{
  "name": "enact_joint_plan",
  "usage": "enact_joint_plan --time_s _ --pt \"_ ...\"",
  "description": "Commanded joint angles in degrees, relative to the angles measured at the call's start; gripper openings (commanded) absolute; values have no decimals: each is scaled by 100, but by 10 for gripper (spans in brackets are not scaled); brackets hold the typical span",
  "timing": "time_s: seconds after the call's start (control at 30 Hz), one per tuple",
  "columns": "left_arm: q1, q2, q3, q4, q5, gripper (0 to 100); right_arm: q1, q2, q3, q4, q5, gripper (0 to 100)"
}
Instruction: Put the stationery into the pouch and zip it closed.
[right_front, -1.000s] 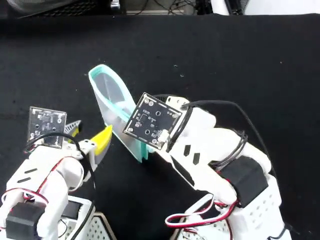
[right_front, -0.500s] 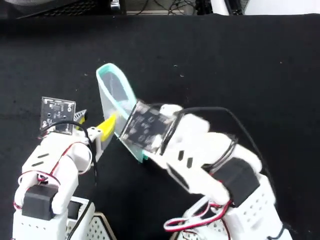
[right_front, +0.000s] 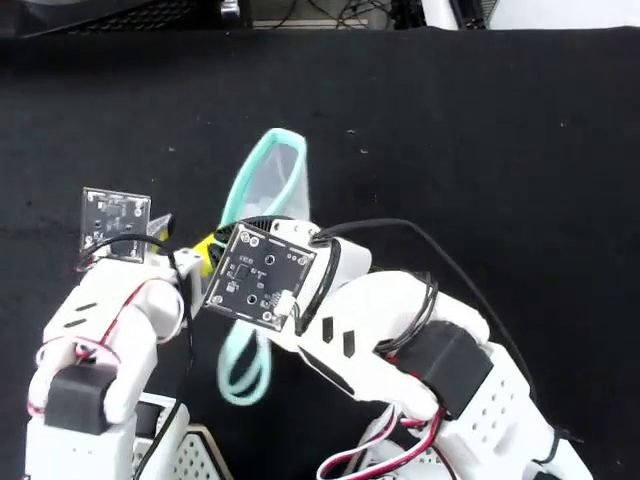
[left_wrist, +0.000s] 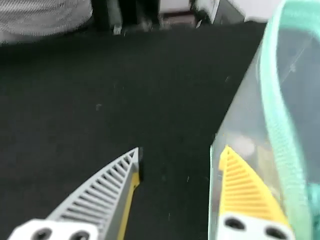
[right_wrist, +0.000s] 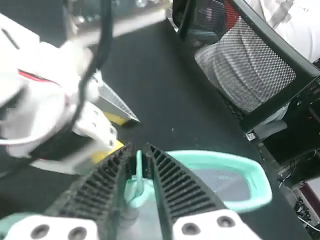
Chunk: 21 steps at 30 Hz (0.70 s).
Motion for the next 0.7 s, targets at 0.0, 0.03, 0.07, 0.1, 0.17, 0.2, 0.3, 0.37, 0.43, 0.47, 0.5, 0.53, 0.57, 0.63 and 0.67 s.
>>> enact_joint_plan --time_s 0.0,0.03,0.07,0.1,0.17,0.2,0.3,0.37,0.43,0.47,0.5,0.53,0.57,0.63,0.67 --pt "-321 -431 -699 712 -114 264 132 -13 -233 -185 -44 12" --pt "-409 -615 -831 888 -211 264 220 -13 -233 -185 -44 12" --pt "-453 -809 -919 1046 -360 264 308 -13 -233 -185 -35 12" --pt "-470 -993 -989 1196 -492 264 360 -13 -233 -185 -35 12" --pt "-462 -1336 -1033 1451 -615 265 448 -13 -233 -185 -35 12" --pt "-453 -1477 -1024 1538 -633 265 466 -13 -233 -185 -35 12" --pt "-57 -1705 -875 1565 -624 265 466 -13 -233 -185 -35 12" --pt "312 -1714 -743 1556 -607 265 466 -22 -233 -185 -35 12" --pt "576 -1714 -593 1512 -510 265 466 -22 -233 -176 -35 12" --pt "646 -1714 -523 1398 -404 265 466 -22 -233 -167 -35 12" --pt "681 -1714 -462 1301 -343 265 466 -22 -233 -158 -35 12" --pt "681 -1714 -400 1222 -316 265 466 -22 -233 -149 -35 12" --pt "699 -1705 -338 1134 -290 265 466 -22 -233 -149 -35 12" --pt "708 -1705 -207 967 -290 265 466 -22 -233 -149 -35 12" --pt "708 -1705 -136 879 -290 265 466 -22 -233 -149 -35 12"
